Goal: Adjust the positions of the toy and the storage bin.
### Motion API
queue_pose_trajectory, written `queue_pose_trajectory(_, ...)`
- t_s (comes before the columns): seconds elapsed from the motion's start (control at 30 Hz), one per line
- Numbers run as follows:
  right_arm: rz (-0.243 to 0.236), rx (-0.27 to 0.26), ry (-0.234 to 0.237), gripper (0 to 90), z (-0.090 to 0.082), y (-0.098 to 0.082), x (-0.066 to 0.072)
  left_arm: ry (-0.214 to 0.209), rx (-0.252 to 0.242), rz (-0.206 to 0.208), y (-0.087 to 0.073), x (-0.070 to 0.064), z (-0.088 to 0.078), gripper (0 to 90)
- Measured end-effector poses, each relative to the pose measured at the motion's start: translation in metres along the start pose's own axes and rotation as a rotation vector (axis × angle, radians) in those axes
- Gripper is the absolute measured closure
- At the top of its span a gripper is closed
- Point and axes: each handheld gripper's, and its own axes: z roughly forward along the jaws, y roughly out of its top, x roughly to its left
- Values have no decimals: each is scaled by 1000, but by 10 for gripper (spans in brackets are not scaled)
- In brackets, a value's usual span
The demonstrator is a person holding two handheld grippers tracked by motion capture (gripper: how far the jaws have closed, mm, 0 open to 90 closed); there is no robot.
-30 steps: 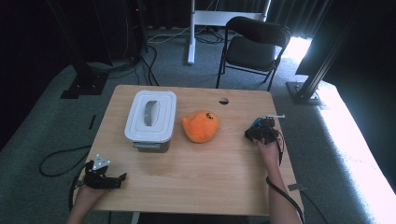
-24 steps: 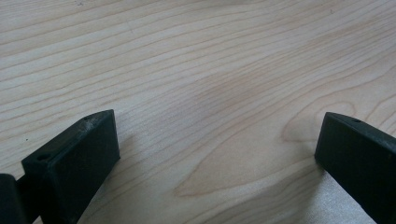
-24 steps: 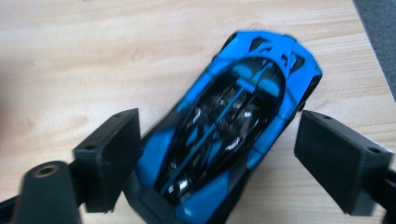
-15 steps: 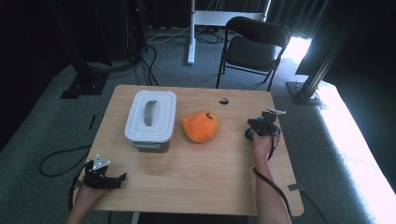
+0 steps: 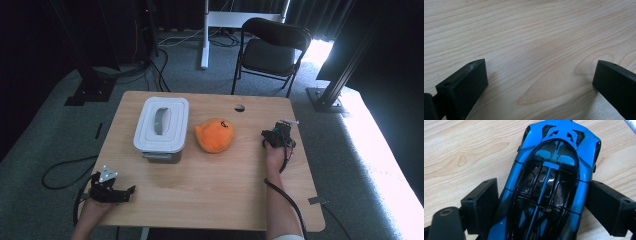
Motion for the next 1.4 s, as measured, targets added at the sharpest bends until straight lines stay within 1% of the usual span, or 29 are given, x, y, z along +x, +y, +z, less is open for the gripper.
queue_pose_trajectory(0.03, -1, 3, 2, 136, 0, 0, 0, 0, 0, 0, 0, 0, 0, 2)
queue_pose_trajectory(0.07, -1, 8, 6, 174, -1, 1, 0, 0, 0, 0, 0, 0, 0, 2)
queue_pose_trajectory(0.1, -7, -2, 9, 207, -4, 1, 0, 0, 0, 0, 0, 0, 0, 2)
queue_pose_trajectory(0.17, -33, 1, 17, 231, -6, 2, 1, 0, 0, 0, 0, 0, 0, 2)
queue_pose_trajectory(0.27, -69, 13, 45, 245, -8, 2, -1, 0, 0, 0, 0, 0, 0, 2)
queue_pose_trajectory(0.37, -124, 30, 74, 254, -10, 2, -3, 0, 0, 0, 0, 0, 0, 2)
queue_pose_trajectory(0.47, -202, 15, 87, 258, -16, -1, -6, 0, 0, 0, 0, 0, 0, 2)
queue_pose_trajectory(0.57, -263, 17, 111, 261, -23, -4, -12, 0, 0, 0, 0, 0, 0, 2)
queue_pose_trajectory(0.6, -283, 13, 113, 261, -27, -5, -13, 0, 0, 0, 0, 0, 0, 2)
queue_pose_trajectory(0.63, -306, 8, 136, 265, -31, -6, -16, 0, 0, 0, 0, 0, 0, 2)
queue_pose_trajectory(0.67, -334, -10, 153, 273, -37, -7, -17, 0, 0, 0, 0, 0, 0, 2)
queue_pose_trajectory(0.7, -361, -26, 153, 277, -43, -8, -19, 0, 0, 0, 0, 0, 0, 2)
queue_pose_trajectory(0.73, -387, -44, 171, 360, -50, -9, -21, 0, 0, 0, 0, 0, 0, 2)
queue_pose_trajectory(0.77, -389, -70, 223, 855, -59, -10, -25, 0, 0, 0, 0, 0, 0, 2)
queue_pose_trajectory(0.8, -343, -150, 187, 841, -70, -12, -31, 1, 0, -1, 0, 0, 0, 2)
queue_pose_trajectory(0.83, -309, -166, 269, 822, -78, -10, -39, 1, 0, -2, 0, 0, 0, 2)
queue_pose_trajectory(0.87, -275, -173, 310, 722, -84, -8, -45, 1, 0, -2, 0, 0, 0, 2)
queue_pose_trajectory(0.9, -280, -174, 309, 713, -88, -7, -47, 2, 0, -2, 0, 0, 0, 2)
queue_pose_trajectory(0.93, -302, -153, 313, 687, -89, -6, -47, 2, 0, -3, 0, 0, 0, 2)
queue_pose_trajectory(1.0, -329, -139, 335, 602, -88, -7, -47, 2, 0, -3, 0, 0, 0, 2)
queue_pose_trajectory(1.07, -352, -88, 366, 468, -82, -8, -44, 2, 0, -3, 0, 0, 0, 2)
queue_pose_trajectory(1.1, -376, -65, 367, 420, -79, -9, -41, 2, 0, -3, 0, 0, 0, 2)
queue_pose_trajectory(1.13, -405, -52, 365, 375, -75, -11, -39, 2, 0, -3, 0, 0, 0, 2)
queue_pose_trajectory(1.17, -422, -48, 350, 327, -72, -13, -37, 2, 0, -3, 0, 0, 0, 2)
queue_pose_trajectory(1.2, -432, -37, 352, 290, -69, -14, -36, 2, 0, -3, 0, 0, 0, 2)
queue_pose_trajectory(1.23, -437, -31, 354, 280, -67, -15, -36, 2, 0, -3, 0, 0, 0, 2)
queue_pose_trajectory(1.3, -454, -48, 307, 251, -65, -16, -34, 2, 0, -3, 0, 0, 0, 2)
queue_pose_trajectory(1.33, -457, -39, 296, 249, -63, -14, -33, 2, 0, -3, 0, 0, 0, 2)
queue_pose_trajectory(1.4, -454, -2, 277, 194, -57, -10, -32, 2, 0, -3, 0, 0, 0, 2)
